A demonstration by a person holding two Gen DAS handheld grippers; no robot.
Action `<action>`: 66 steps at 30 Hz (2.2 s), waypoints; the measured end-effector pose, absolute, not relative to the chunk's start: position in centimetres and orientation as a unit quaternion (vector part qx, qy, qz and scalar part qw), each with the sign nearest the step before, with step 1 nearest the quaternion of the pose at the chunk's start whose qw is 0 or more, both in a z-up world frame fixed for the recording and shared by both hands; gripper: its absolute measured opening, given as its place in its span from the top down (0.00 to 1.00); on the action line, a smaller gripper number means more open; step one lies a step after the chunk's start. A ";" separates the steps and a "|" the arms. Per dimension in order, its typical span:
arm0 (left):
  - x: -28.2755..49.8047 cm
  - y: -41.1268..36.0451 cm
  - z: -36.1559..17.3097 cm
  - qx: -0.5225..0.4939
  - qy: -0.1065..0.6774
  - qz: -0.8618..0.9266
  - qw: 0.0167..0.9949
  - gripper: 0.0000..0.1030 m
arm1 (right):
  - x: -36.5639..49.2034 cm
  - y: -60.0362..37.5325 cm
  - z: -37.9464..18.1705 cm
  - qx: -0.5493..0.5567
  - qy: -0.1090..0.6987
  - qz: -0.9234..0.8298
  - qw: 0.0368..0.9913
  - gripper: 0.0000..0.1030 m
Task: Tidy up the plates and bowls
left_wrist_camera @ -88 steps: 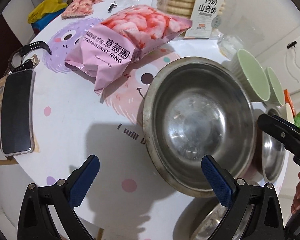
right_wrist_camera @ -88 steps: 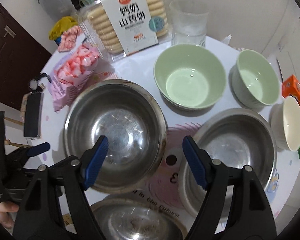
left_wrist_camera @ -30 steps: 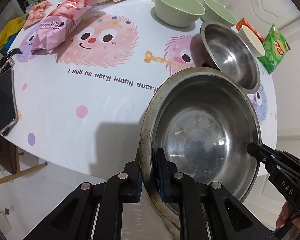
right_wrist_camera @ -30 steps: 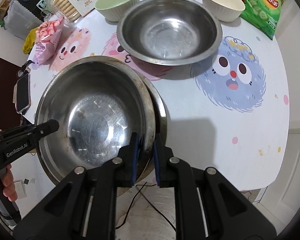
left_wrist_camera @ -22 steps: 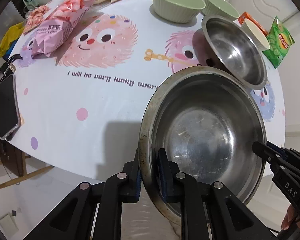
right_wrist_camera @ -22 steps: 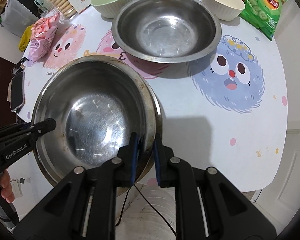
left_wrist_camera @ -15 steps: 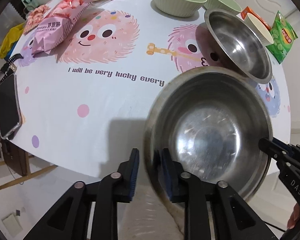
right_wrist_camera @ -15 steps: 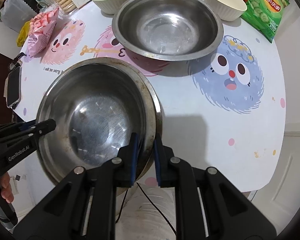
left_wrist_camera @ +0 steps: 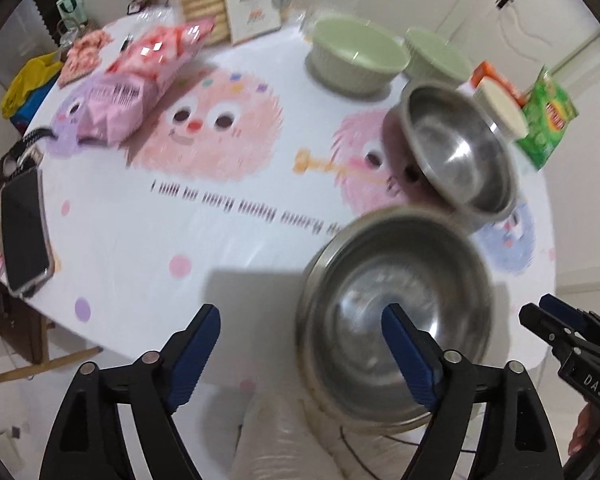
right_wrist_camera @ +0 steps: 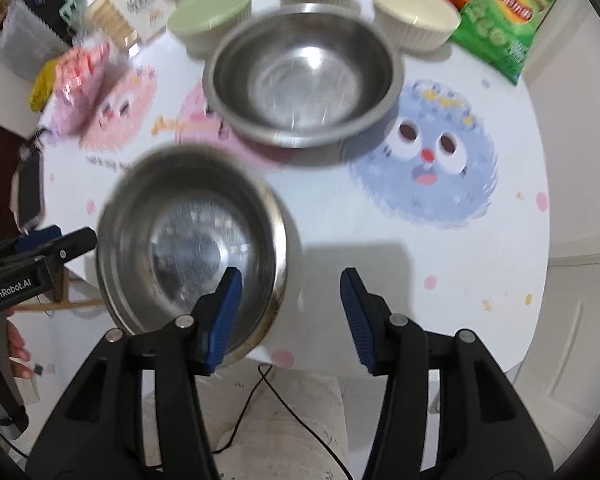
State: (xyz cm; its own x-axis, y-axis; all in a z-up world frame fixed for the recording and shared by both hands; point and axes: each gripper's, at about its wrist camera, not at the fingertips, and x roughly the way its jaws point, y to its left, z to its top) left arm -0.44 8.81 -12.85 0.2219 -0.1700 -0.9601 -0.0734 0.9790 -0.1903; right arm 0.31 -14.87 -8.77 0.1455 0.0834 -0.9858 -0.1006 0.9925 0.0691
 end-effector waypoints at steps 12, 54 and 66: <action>7.8 3.9 -12.8 -0.116 0.622 -0.057 0.772 0.00 | 8.4 -20.9 -7.5 0.068 0.621 0.008 0.780 0.36; 17.0 -1.1 -20.2 -0.130 0.675 -0.043 0.725 0.87 | 17.0 -21.6 -15.5 0.061 0.677 0.009 0.734 0.83; 15.2 0.1 -15.9 -0.132 0.649 -0.055 0.747 0.87 | 15.6 -21.2 -12.1 0.049 0.654 0.013 0.755 0.83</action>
State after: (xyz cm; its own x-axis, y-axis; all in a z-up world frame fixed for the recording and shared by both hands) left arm 15.22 0.13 -15.91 0.1521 -0.2526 -0.9555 -0.0895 0.9593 -0.2678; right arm 15.63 -21.24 -12.10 0.1447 0.0835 -0.9859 0.0450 0.9948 0.0908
